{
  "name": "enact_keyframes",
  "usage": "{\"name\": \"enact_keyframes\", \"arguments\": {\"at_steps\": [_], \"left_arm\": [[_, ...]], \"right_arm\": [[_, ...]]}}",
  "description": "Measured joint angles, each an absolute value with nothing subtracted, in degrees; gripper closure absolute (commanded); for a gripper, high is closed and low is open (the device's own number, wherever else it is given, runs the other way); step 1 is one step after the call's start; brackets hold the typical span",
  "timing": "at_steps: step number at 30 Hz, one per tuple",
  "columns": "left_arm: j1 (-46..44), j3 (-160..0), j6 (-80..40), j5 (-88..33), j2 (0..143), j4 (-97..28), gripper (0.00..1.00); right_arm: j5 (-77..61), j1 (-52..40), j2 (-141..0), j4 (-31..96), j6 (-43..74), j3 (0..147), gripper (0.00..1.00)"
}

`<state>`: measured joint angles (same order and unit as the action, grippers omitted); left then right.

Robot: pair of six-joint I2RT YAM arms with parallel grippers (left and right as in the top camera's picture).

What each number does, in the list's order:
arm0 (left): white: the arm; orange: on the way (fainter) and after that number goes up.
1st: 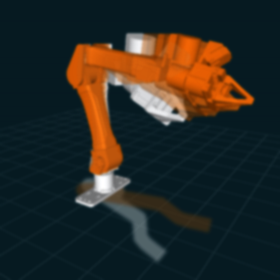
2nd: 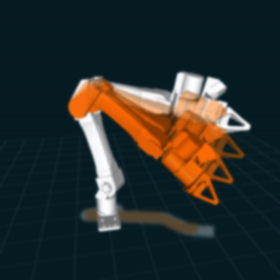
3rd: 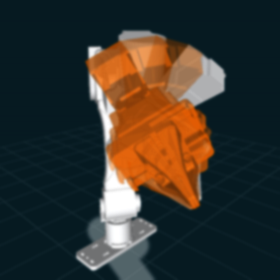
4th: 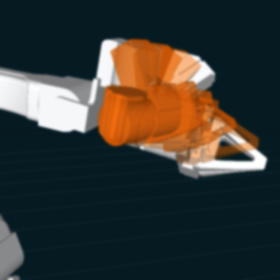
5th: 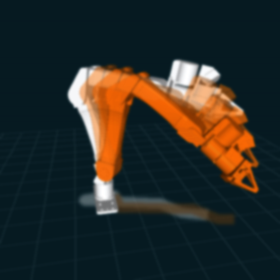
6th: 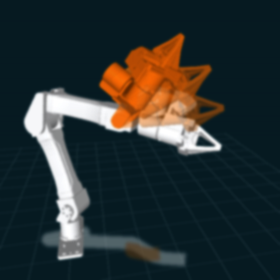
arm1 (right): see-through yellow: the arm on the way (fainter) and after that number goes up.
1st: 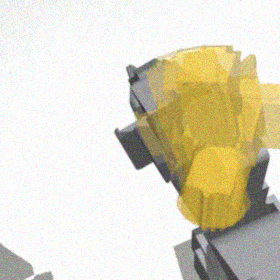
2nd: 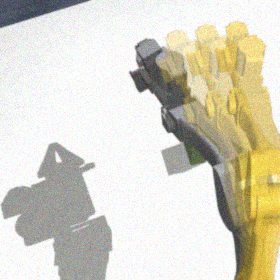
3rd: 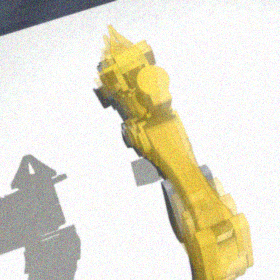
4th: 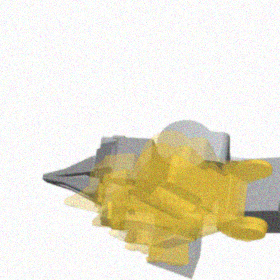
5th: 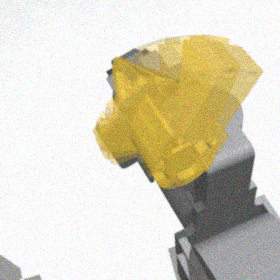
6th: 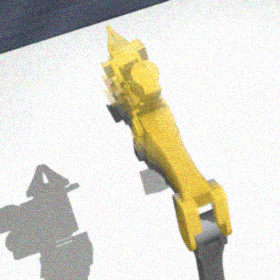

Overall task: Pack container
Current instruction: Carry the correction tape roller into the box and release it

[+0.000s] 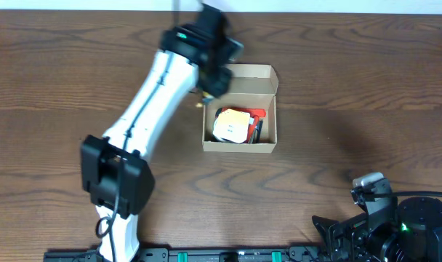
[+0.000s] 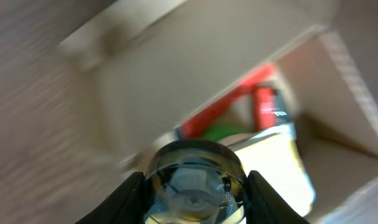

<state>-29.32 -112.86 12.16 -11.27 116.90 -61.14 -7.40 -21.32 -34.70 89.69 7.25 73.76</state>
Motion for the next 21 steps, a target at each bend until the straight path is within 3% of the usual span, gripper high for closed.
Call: {"name": "enact_keyframes", "arguments": {"at_steps": [8, 18, 21], "left_arm": [[-37.32, -112.86, 24.93, -9.45, 116.90, -59.68, 0.90], [-37.28, -112.86, 35.24, -7.03, 116.90, -56.10, 0.81], [-37.28, -112.86, 37.01, -8.71, 116.90, -56.10, 0.86]], "right_arm": [[-7.42, -21.32, -34.70, 89.69, 7.25, 73.76, 0.01], [-7.40, -21.32, -34.70, 89.69, 7.25, 73.76, 0.01], [-7.40, -21.32, -34.70, 89.69, 7.25, 73.76, 0.01]]}}
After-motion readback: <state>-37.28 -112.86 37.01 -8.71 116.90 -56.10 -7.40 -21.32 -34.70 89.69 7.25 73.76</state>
